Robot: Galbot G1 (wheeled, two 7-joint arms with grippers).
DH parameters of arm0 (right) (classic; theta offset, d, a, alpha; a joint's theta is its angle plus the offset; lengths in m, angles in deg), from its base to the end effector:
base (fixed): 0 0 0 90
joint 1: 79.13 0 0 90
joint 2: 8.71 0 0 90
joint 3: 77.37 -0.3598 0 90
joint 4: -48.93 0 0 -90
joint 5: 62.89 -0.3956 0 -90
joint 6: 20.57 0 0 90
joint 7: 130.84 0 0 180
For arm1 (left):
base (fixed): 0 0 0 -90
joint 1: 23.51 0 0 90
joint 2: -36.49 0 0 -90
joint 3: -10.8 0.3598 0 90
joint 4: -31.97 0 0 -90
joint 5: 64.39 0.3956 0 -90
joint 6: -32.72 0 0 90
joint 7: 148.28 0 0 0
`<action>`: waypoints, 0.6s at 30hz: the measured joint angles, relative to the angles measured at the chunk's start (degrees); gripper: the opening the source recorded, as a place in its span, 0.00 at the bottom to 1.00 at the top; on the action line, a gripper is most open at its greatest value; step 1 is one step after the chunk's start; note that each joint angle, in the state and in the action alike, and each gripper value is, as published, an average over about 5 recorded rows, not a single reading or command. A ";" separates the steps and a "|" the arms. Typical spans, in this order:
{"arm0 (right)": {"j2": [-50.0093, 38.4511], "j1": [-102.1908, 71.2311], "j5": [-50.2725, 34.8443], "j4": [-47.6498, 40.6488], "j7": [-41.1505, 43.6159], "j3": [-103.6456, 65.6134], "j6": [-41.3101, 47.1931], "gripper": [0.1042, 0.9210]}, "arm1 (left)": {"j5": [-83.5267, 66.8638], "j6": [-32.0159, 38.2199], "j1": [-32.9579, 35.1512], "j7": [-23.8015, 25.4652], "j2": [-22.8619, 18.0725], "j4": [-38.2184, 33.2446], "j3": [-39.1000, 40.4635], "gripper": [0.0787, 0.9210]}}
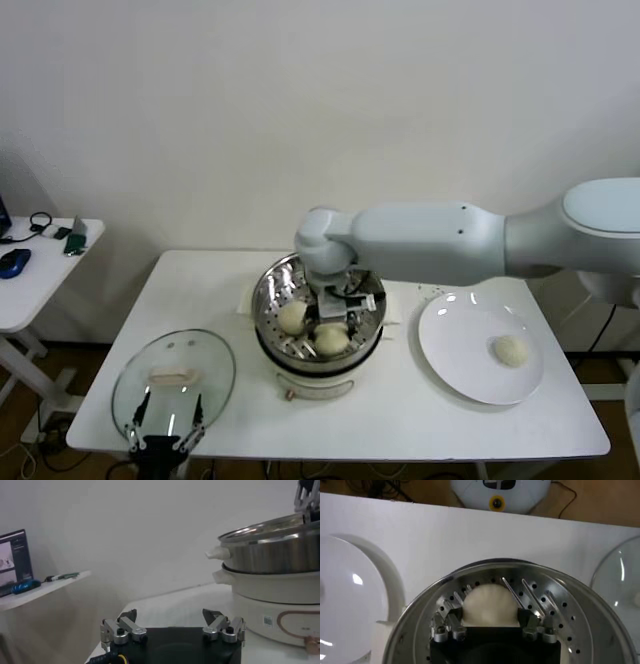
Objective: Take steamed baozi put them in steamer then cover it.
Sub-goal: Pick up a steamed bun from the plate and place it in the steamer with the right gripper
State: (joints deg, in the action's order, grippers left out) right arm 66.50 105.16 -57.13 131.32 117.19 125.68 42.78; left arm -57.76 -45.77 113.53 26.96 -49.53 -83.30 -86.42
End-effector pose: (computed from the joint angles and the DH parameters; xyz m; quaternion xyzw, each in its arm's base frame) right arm 0.5007 0.2436 -0.1164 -0.6952 -0.0460 -0.7172 0.0134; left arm 0.1048 0.0581 -0.3874 0.0483 -0.9872 -0.1266 0.0838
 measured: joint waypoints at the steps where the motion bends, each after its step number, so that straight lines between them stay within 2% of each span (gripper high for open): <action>1: 0.18 -0.30 0.32 -0.14 -0.04 -0.07 -0.04 0.75 | -0.01 -0.02 -0.04 0.00 0.00 0.03 0.02 0.88; 7: 0.85 -1.23 1.72 -0.66 0.00 -0.76 -0.33 0.86 | -0.02 -0.15 -0.19 0.02 0.04 0.03 0.05 0.88; 18: -0.50 0.86 0.83 -0.22 1.31 -2.64 -1.44 0.88 | 0.17 -0.24 -0.15 0.05 0.07 -0.21 0.40 0.88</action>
State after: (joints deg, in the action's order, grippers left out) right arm 66.00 106.02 -56.31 131.10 118.49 123.05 41.35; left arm -57.59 -46.01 113.38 27.00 -49.46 -83.51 -86.02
